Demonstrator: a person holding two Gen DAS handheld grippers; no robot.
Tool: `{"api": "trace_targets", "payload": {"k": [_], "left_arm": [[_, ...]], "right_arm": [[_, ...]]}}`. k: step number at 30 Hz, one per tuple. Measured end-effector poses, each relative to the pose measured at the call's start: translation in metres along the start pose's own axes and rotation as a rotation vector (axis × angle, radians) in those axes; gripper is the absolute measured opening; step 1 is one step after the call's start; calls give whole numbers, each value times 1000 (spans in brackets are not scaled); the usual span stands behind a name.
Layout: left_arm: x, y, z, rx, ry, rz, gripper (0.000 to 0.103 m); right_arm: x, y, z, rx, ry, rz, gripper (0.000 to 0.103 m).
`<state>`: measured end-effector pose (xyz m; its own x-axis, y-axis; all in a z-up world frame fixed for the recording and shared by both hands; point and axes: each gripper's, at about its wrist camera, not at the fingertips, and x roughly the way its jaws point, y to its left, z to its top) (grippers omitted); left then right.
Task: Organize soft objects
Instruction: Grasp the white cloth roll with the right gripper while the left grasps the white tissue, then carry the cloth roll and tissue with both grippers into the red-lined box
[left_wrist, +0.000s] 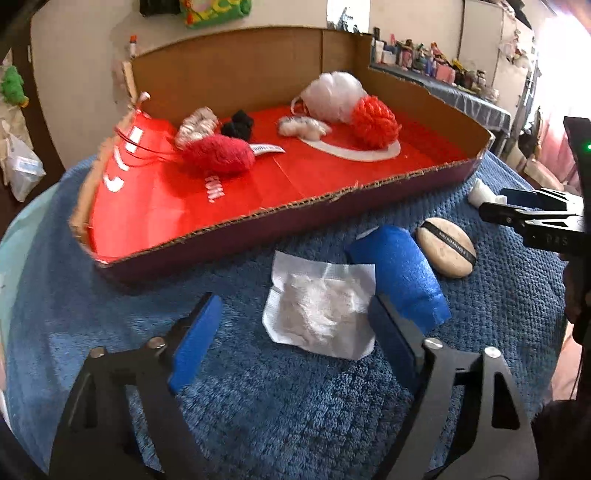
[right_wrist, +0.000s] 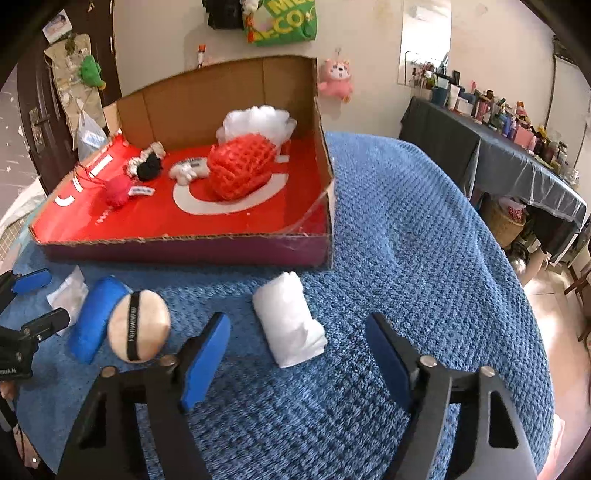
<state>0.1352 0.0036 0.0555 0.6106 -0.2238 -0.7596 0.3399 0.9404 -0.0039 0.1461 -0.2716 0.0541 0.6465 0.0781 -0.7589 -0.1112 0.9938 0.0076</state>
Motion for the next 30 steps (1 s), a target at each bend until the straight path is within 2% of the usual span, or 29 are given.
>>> {"api": "trace_targets", "payload": {"k": [2,3,4,5,7,8,11,16,30], "left_arm": [[6,0,1,1,18,-26,63],[8,0,1,0,25,-43,59],[10,-1,2,1,29,-56,47],[10,-1,3,4,27,-64,42],[10,-1,4,-1,19,-96,37],[10,0,5,-6,18,-107,33],[7,3,7,-23,4,-124,31],[-1,3,7,-28,-19,-137,29],[-20,13,10,-35,-65,-113,29]], "right_arm": [[5,0,0,-7,14,10,67],[7,-1,0,-10,21,16,59],[8,0,0,-12,26,21,51],[10,0,0,-15,31,33,47],[9,1,0,-27,23,46,27],[9,2,0,-31,20,52,22],[2,4,2,-39,0,79,18],[-14,10,5,-46,-35,115,18],[-30,22,8,-58,-70,149,19]]}}
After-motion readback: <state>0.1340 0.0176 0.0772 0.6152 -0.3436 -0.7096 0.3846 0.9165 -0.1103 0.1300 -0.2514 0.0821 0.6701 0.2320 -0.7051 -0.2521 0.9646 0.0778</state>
